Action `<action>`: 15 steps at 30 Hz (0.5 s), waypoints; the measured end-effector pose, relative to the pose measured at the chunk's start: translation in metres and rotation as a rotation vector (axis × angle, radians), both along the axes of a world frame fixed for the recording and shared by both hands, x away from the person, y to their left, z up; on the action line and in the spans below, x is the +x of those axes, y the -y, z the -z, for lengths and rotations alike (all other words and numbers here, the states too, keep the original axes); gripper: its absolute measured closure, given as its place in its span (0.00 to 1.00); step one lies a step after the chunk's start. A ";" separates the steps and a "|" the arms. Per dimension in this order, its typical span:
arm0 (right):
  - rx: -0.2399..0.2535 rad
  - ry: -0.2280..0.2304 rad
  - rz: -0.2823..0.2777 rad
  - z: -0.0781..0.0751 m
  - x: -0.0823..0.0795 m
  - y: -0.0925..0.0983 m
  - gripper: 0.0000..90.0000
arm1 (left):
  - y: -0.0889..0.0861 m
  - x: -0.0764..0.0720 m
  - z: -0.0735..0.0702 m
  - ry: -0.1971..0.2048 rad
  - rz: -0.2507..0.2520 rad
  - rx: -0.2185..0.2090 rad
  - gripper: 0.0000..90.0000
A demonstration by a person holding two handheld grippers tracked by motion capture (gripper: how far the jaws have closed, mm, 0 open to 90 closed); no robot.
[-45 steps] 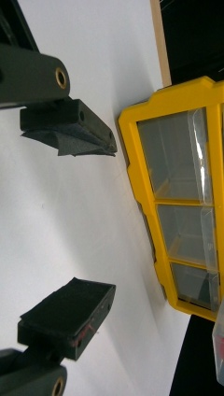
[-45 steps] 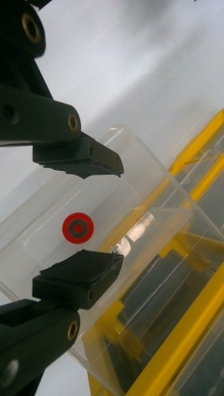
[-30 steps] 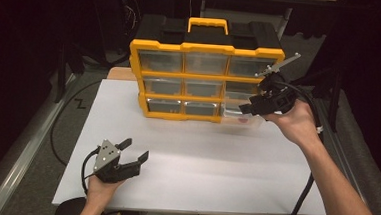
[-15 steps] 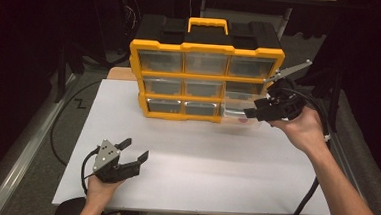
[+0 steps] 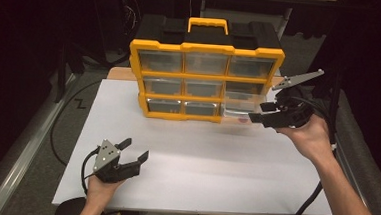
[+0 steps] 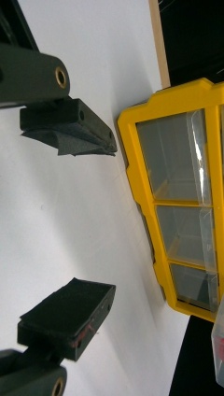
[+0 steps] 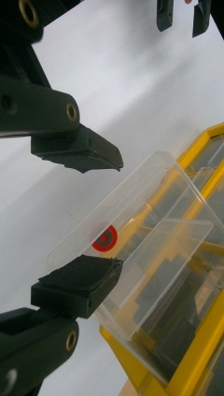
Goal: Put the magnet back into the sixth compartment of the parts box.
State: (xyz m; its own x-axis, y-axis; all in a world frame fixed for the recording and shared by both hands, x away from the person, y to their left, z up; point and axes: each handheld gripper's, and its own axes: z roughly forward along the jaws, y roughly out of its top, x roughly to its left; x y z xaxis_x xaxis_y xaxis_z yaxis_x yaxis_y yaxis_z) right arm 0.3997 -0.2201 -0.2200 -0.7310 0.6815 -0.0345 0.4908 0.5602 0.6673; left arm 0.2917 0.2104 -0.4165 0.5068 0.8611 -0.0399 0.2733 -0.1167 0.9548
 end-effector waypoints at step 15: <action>0.017 0.022 0.012 0.012 -0.012 0.014 0.52 | 0.000 0.000 0.000 0.001 -0.002 -0.005 0.30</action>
